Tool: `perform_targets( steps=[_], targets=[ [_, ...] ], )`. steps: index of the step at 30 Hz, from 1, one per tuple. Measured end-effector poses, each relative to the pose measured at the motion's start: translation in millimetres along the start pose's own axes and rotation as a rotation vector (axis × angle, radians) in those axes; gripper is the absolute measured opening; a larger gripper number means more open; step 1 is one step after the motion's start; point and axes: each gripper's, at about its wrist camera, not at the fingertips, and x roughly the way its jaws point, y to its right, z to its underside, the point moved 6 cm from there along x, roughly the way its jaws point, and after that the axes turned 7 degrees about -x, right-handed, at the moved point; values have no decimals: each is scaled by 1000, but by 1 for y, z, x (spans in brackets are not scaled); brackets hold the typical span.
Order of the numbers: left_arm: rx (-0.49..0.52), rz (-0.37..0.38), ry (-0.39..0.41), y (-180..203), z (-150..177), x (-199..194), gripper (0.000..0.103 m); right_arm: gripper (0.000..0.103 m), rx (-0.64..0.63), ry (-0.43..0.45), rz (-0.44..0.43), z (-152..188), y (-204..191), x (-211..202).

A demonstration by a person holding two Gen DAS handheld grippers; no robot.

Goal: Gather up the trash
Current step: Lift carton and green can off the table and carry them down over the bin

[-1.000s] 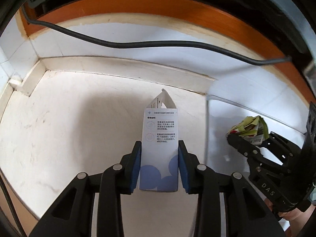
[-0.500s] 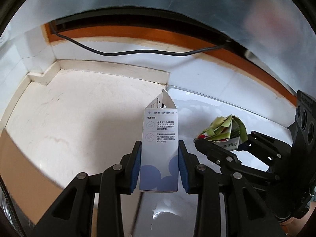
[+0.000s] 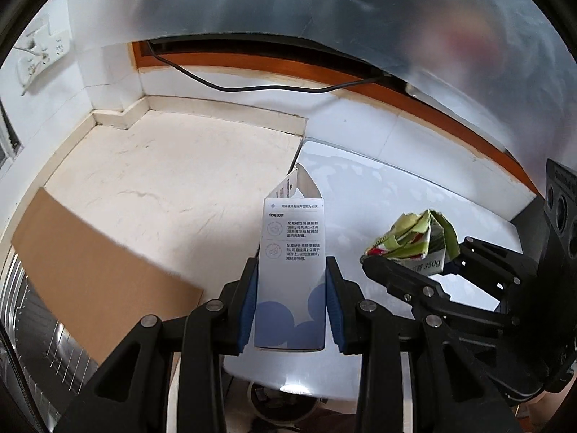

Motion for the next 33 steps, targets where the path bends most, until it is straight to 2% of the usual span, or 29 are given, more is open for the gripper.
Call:
perform_targets(
  steps=[9,16,24,27,30,33],
  targets=[
    [77,12,21,7,62,-61,33,28,31,-5,50,45,-50,-48],
    [127,19,-6,8,120,-73,33,28,105,-30,95,97,-73,-71],
    [134,40,-83,1,189,-54,33,28,175,-132,108,165,-92,-67],
    [125,29,-105,-5,215,-33,33,28,171,-172,113,196,-98,-50],
    [117,3,-112,-12,242,-11,33,28,160,-176,142,225,-102,-32],
    [83,-15,-155,-23,276,23,33,28,168,-197,168,264,-103,-3]
  ],
)
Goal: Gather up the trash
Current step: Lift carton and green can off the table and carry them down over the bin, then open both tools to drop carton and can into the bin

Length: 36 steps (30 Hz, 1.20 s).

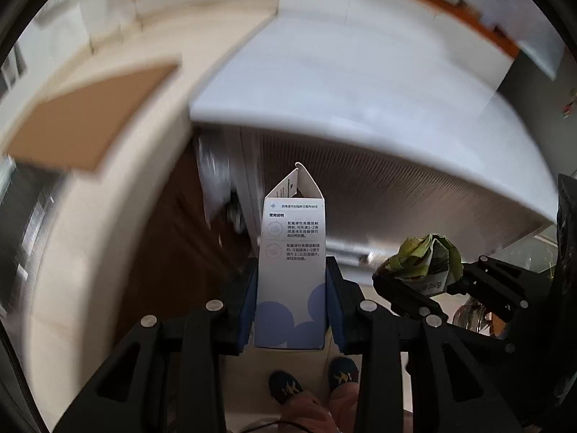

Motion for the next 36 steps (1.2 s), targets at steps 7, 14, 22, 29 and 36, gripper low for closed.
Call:
perform_targets(
  steps=[7,14,22,29,36],
  targets=[
    [-60,-24,-115,-15,73,114,33,29,35,-147,2,84,19,118],
    [-110,-27,-178,-28,120,214,33,30,48,-238,-7,137,37,203],
    [-130,-38,-234,-44,153,292,34,31,39,-283,-23,178,40,275],
    [-148,-21,-285,-56,183,328,45,38,27,-306,-58,191,31,310],
    [-145,-30,-309,-65,193,351,86,52,35,-318,-45,206,29,328]
  ],
)
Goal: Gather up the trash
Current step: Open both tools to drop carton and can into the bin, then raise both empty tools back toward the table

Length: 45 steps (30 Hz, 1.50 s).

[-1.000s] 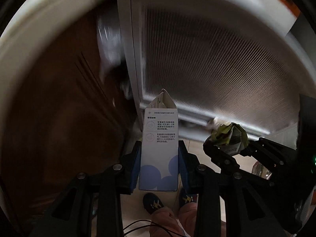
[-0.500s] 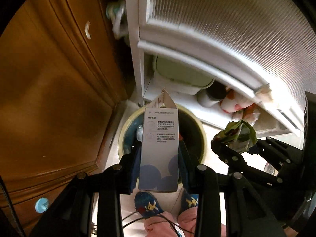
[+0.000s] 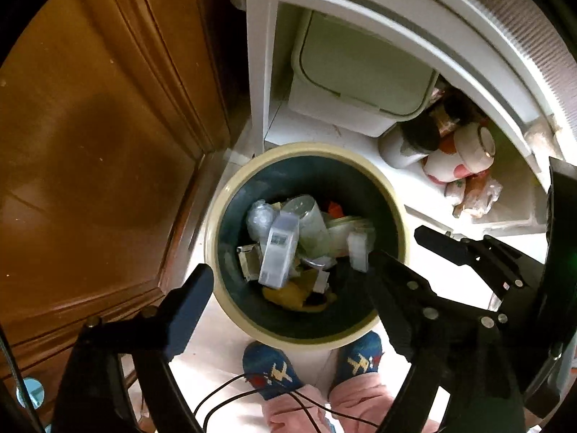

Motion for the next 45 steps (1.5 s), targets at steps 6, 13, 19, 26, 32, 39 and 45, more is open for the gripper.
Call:
perform_targets(
  steps=[6,13,19,26,32,39,45],
  targets=[
    [16,-16,11,0,0,-2,92,52,28,-8,12,7,5,0],
    [3,-9,7,5,0,-32,92,52,44,-2,24,6,8,-24],
    [23,-3,23,17,-4,-92,92,52,63,19,22,-1,2,-84],
    [40,9,64,35,-15,-174,92,52,65,56,29,-17,0,-159],
    [15,18,63,42,-18,-223,92,52,72,81,39,-29,-3,-207],
    [34,8,92,47,-21,-285,92,52,46,114,38,-39,-12,-259],
    [30,-4,153,51,-24,-351,92,52,37,137,37,-48,-20,-311]
  ],
)
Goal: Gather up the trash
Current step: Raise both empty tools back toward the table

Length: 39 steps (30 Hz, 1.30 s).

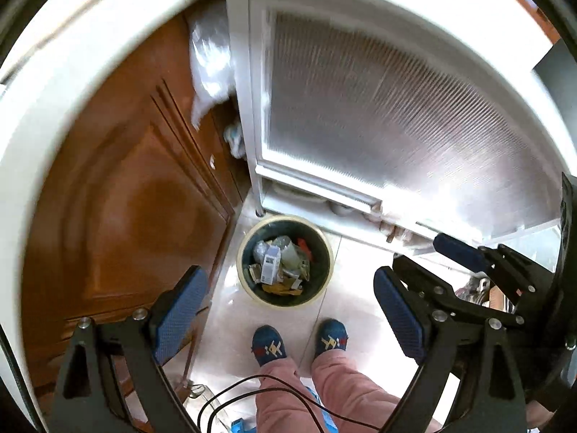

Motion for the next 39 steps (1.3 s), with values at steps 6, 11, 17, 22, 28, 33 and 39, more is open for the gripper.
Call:
perform_targets(
  steps=[6,11,17,22,28,33,39],
  targets=[
    [-16,-14,90,3,-20,-75,92,52,0,22,20,-23,-3,-62],
    [-3,-39,162,6,-36,-130,92,52,9,99,34,-49,-6,-120],
    [-16,-55,241,8,-56,-182,92,52,45,185,77,-73,-7,-174],
    [-8,-64,269,12,-65,-210,92,53,46,246,87,-87,-14,-209],
    [11,-62,303,25,-68,-228,92,61,69,295,100,-95,-16,-237],
    [26,-72,339,31,-69,-239,92,61,79,315,116,-95,-15,-250],
    [27,-77,362,33,-70,-245,92,61,88,329,136,-95,-13,-257]
  ],
)
